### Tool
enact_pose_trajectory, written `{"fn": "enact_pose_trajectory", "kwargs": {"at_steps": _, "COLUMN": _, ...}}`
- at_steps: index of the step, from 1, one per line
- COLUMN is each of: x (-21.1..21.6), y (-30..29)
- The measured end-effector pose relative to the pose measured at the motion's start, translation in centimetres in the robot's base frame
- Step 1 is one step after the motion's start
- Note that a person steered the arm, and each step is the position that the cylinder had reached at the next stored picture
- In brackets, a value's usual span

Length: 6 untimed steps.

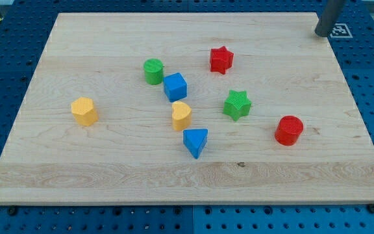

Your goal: Touch the red star

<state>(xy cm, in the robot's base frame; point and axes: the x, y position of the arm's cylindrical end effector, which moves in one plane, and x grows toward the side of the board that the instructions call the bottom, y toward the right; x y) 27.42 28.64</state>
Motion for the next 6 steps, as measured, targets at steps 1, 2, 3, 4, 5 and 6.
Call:
{"fn": "enact_pose_trajectory", "kwargs": {"at_steps": 1, "x": 0.4, "y": -2.6}}
{"fn": "enact_pose_trajectory", "kwargs": {"at_steps": 2, "x": 0.5, "y": -5.7}}
{"fn": "enact_pose_trajectory", "kwargs": {"at_steps": 3, "x": 0.5, "y": -9.4}}
{"fn": "enact_pose_trajectory", "kwargs": {"at_steps": 4, "x": 1.2, "y": -12.4}}
{"fn": "enact_pose_trajectory", "kwargs": {"at_steps": 5, "x": 1.9, "y": -15.1}}
{"fn": "enact_pose_trajectory", "kwargs": {"at_steps": 6, "x": 2.2, "y": -17.9}}
